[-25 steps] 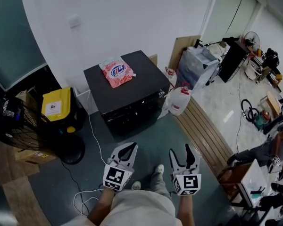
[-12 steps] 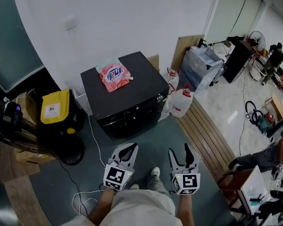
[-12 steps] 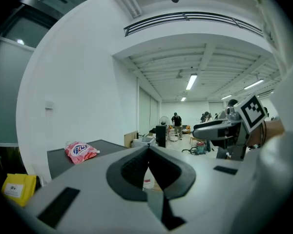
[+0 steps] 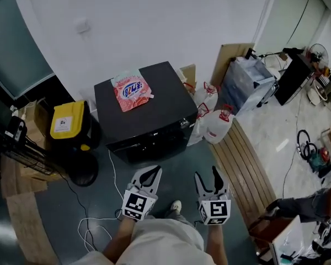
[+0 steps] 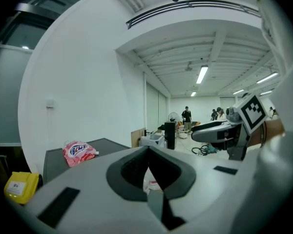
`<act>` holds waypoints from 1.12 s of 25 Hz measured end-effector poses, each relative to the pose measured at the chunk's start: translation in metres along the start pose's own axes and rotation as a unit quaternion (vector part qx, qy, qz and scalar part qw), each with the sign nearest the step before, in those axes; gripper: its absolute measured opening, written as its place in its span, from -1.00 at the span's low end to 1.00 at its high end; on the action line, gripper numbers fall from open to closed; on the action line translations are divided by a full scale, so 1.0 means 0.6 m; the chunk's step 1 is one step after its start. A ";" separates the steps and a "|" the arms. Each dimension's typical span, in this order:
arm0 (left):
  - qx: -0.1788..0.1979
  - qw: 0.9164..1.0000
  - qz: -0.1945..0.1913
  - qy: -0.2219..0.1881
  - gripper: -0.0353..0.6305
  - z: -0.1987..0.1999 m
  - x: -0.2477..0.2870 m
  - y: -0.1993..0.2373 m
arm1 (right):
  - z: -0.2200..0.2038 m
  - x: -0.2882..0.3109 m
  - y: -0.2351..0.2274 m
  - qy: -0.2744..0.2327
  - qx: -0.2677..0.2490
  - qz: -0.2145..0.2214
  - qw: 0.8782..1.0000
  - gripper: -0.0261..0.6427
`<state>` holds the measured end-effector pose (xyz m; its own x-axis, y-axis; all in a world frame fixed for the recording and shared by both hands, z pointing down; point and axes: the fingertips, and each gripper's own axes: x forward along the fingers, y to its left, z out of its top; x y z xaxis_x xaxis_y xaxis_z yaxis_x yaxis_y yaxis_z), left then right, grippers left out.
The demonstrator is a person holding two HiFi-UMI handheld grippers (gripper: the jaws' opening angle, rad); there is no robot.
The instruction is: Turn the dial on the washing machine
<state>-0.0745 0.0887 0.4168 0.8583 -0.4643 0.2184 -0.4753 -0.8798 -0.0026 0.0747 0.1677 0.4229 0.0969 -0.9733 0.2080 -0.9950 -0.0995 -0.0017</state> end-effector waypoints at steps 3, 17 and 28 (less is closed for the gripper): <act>0.003 1.000 0.018 0.007 -0.86 0.000 0.035 -0.008 | -0.006 0.030 -0.025 0.004 0.001 0.031 1.000 -0.11; -0.018 0.998 0.043 0.047 -0.86 -0.052 0.154 0.010 | -0.068 0.170 -0.087 0.039 -0.005 0.076 0.996 -0.11; -0.053 0.996 0.016 0.072 -0.86 -0.116 0.235 0.080 | -0.113 0.303 -0.080 0.086 -0.041 0.075 0.993 -0.11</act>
<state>0.0102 -0.0118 0.5156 0.8098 -0.4651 0.3576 -0.5256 -0.8459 0.0900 0.1382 0.0094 0.5272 -0.0507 -0.9258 0.3747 -0.9972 0.0678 0.0326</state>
